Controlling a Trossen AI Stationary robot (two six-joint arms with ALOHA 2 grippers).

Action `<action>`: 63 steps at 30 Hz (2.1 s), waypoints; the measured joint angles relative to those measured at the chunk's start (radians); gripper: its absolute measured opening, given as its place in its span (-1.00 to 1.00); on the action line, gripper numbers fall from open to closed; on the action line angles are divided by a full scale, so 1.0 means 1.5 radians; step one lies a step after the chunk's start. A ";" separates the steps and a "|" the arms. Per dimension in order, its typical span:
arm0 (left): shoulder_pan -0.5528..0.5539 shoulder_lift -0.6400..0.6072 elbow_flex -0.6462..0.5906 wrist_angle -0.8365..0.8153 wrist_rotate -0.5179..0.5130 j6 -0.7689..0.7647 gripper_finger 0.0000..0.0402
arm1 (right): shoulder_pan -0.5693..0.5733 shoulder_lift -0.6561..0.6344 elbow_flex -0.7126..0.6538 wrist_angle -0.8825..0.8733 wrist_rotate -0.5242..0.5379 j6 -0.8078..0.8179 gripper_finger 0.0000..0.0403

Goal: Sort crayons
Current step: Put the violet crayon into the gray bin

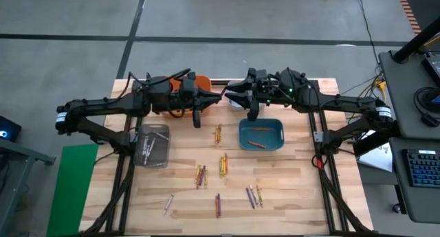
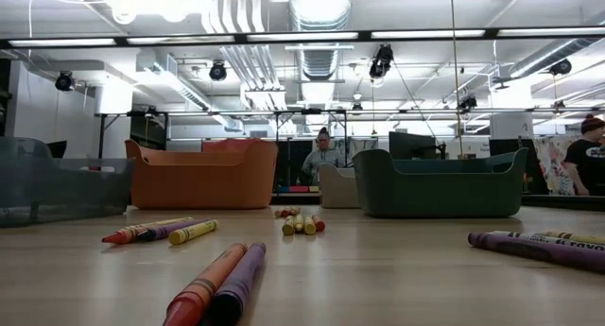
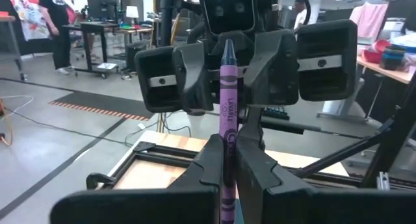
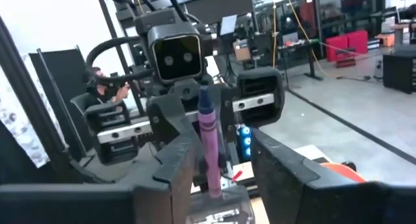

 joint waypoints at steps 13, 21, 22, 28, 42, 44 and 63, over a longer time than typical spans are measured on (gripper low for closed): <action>0.010 0.014 0.000 0.008 -0.002 -0.006 -1.00 | 0.000 0.044 0.001 0.083 0.007 -0.022 -0.42; 0.015 0.013 0.000 0.002 -0.005 -0.022 -0.87 | -0.006 0.045 0.001 0.083 0.009 -0.028 -0.90; 0.017 0.012 0.000 -0.003 -0.005 -0.024 -0.83 | -0.009 0.045 0.001 0.082 0.009 -0.023 -0.91; 0.039 -0.012 0.000 -0.029 -0.005 -0.020 -0.50 | -0.041 0.036 0.002 0.047 0.007 0.002 -0.92; 0.147 -0.128 0.000 -0.078 -0.007 -0.017 -0.29 | -0.185 0.152 0.189 -0.438 0.006 -0.093 -0.93; 0.161 -0.135 0.000 -0.083 -0.007 -0.017 -0.30 | -0.201 0.194 0.225 -0.515 0.006 -0.129 -0.93; 0.193 -0.142 0.000 -0.187 -0.008 0.014 -0.31 | -0.306 0.492 0.392 -0.879 0.098 -0.410 -0.93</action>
